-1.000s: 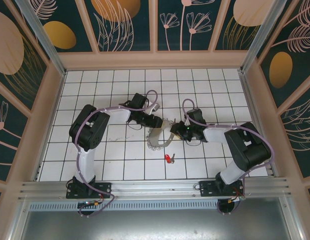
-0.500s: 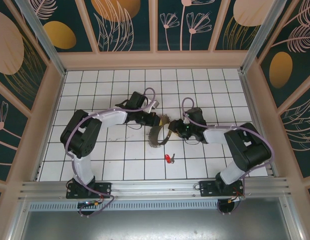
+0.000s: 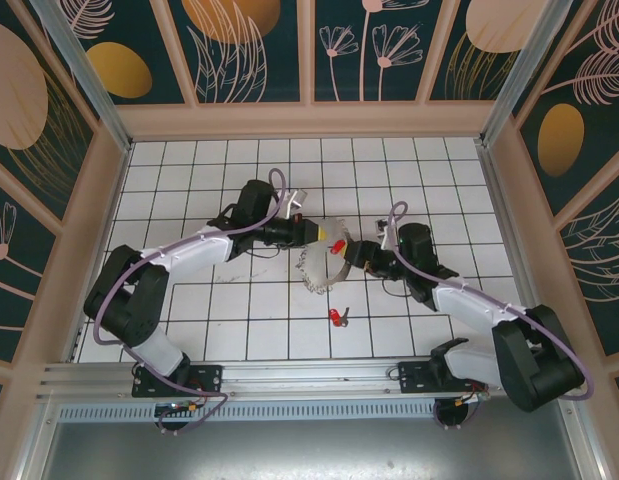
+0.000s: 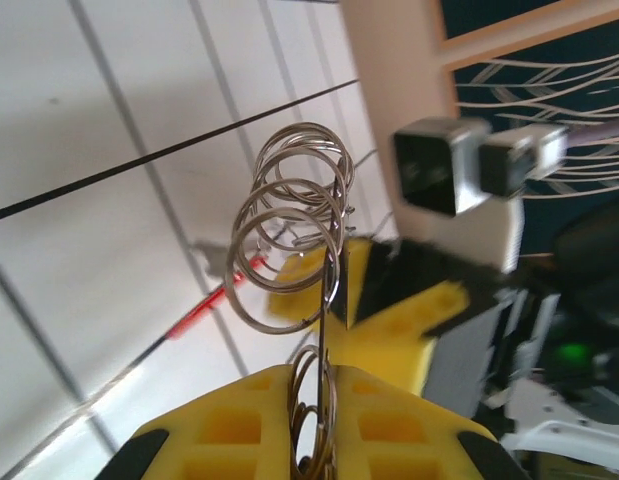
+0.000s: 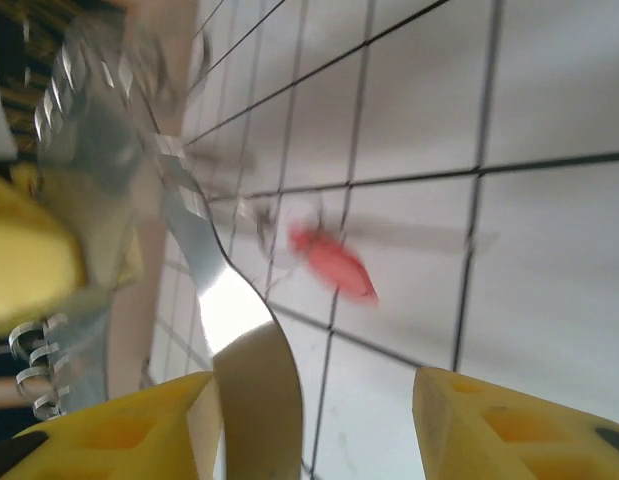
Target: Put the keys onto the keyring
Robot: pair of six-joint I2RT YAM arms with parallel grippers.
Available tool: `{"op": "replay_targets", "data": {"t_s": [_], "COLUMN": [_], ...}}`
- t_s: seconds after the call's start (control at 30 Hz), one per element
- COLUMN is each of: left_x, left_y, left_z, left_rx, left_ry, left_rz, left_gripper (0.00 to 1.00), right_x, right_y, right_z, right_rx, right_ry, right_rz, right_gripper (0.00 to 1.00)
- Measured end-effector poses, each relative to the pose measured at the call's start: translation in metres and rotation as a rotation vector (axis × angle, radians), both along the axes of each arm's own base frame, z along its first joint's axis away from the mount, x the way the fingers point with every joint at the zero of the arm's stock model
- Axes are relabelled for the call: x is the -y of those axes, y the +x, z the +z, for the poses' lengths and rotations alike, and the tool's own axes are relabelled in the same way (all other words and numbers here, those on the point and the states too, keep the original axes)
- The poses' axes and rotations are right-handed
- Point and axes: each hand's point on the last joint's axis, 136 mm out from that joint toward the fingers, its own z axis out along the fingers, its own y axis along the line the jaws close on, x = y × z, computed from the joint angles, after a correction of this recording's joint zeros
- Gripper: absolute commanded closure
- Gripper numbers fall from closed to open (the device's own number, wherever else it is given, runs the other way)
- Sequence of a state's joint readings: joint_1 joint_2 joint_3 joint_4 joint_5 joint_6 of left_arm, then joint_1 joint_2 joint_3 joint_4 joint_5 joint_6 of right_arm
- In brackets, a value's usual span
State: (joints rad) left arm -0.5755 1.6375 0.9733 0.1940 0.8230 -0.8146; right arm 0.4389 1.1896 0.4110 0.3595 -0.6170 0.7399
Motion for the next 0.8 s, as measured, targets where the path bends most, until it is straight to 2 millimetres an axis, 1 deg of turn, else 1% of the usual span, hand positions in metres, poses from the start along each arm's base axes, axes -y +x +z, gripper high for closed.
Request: {"op": "replay_targets", "data": {"t_s": [0.07,0.17,0.23,0.27,0.3,0.33,0.37,0.4,0.43,0.47,0.5,0.53,0.63,0.8], "left_x": [0.002,0.003,0.004,0.004,0.005,0.004,0.004,0.001,-0.002,-0.007,-0.01,-0.014,-0.032,-0.077], "left_y": [-0.002,-0.003,-0.002,-0.001,-0.001,-0.001,-0.002,0.0,0.002,0.004,0.006,0.009,0.013,0.027], "left_z": [0.006,0.009,0.013,0.015,0.015,0.016,0.017,0.016,0.012,0.009,0.009,0.012,0.027,0.06], "left_rx": [-0.012,-0.04,-0.04,-0.039,-0.038,-0.035,-0.028,-0.019,-0.02,-0.026,-0.02,-0.007,0.04,0.198], "left_ry": [-0.04,-0.069,-0.084,-0.089,-0.091,-0.093,-0.094,-0.088,-0.076,-0.071,-0.068,-0.063,-0.051,-0.022], "left_rz": [0.001,0.004,0.008,0.01,0.01,0.01,0.006,0.016,0.025,0.034,0.039,0.053,0.086,0.155], "left_gripper": [1.0,1.0,0.97,0.93,0.9,0.87,0.82,0.75,0.69,0.59,0.51,0.47,0.4,0.31], "right_x": [-0.007,-0.015,-0.017,-0.017,-0.017,-0.017,-0.015,-0.015,-0.017,-0.02,-0.023,-0.024,-0.023,-0.018], "right_y": [-0.008,-0.012,-0.013,-0.013,-0.014,-0.014,-0.013,-0.012,-0.013,-0.013,-0.012,-0.011,-0.002,0.021], "right_z": [0.005,0.017,0.024,0.027,0.03,0.032,0.033,0.037,0.045,0.055,0.062,0.065,0.067,0.073], "right_rx": [0.005,0.023,0.033,0.039,0.037,0.037,0.033,0.035,0.055,0.078,0.097,0.107,0.121,0.188], "right_ry": [0.032,0.081,0.107,0.118,0.127,0.128,0.128,0.131,0.137,0.137,0.123,0.104,0.007,-0.213], "right_rz": [0.047,0.081,0.09,0.093,0.093,0.09,0.08,0.085,0.102,0.121,0.137,0.145,0.152,0.171], "right_gripper": [0.52,0.64,0.72,0.78,0.86,0.91,1.0,1.0,1.0,1.0,1.0,1.0,1.0,1.0]}}
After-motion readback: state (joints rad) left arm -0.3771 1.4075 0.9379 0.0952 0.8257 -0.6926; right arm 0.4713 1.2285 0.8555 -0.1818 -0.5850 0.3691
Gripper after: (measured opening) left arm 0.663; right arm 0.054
